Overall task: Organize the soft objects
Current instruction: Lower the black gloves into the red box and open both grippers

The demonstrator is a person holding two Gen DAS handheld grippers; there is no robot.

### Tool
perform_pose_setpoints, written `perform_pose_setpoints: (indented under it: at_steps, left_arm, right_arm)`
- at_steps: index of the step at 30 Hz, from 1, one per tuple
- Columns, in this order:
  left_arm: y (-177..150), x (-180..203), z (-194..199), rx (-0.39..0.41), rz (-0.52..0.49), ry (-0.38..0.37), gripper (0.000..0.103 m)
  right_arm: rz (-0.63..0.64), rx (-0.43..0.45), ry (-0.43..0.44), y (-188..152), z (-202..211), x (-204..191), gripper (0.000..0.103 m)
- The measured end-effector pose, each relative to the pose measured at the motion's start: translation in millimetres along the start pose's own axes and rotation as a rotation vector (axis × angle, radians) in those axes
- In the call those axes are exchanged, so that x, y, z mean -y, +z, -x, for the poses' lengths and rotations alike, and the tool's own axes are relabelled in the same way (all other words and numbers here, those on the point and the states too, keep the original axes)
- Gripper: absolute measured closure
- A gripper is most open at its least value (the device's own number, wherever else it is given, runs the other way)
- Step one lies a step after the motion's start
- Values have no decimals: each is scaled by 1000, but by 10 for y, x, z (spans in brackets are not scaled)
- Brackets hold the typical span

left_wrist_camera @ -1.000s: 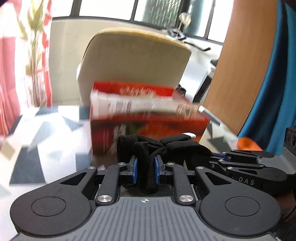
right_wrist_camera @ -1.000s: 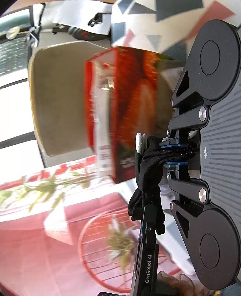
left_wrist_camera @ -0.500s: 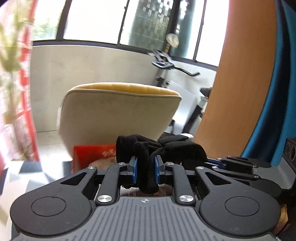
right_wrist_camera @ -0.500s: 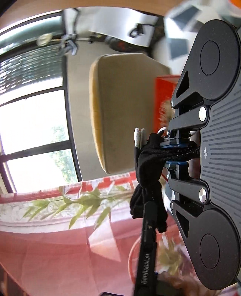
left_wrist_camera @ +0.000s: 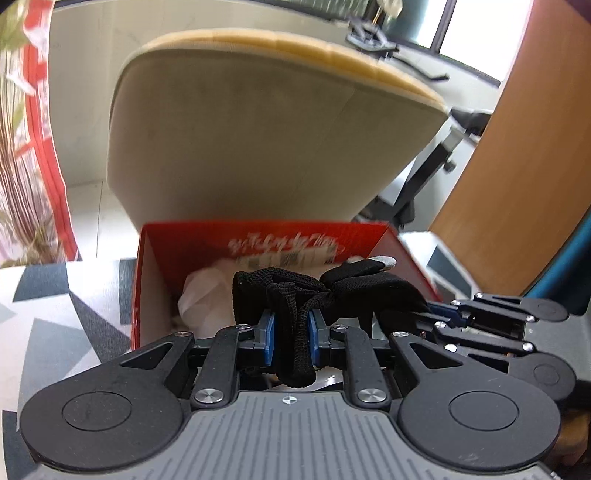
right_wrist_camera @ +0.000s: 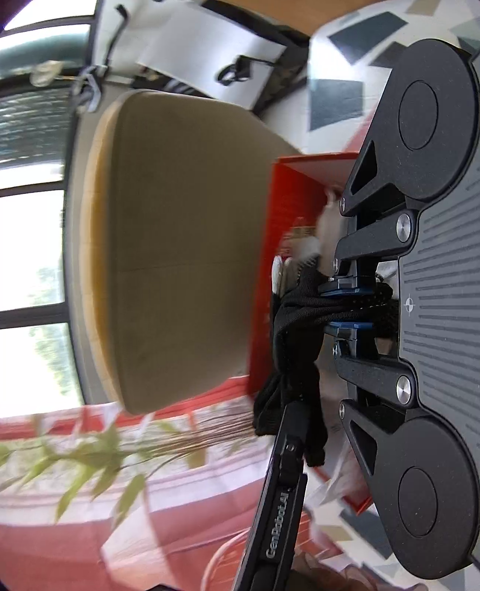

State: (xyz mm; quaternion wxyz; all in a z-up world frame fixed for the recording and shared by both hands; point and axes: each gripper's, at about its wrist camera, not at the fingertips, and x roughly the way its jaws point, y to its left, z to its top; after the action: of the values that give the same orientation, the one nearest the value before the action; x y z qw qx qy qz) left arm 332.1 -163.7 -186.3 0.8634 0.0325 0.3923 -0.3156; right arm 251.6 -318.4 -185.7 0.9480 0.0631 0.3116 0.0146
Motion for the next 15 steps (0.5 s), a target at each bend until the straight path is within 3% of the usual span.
perform_pose_setpoints:
  at_steps: [7, 15]
  left_arm:
    - [-32, -202, -191, -47, 29, -4, 83]
    - [-68, -301, -264, -70, 22, 14, 78]
  right_arm:
    - [-102, -94, 24, -35, -247, 109, 91]
    - [-138, -136, 24, -62, -336, 138, 89]
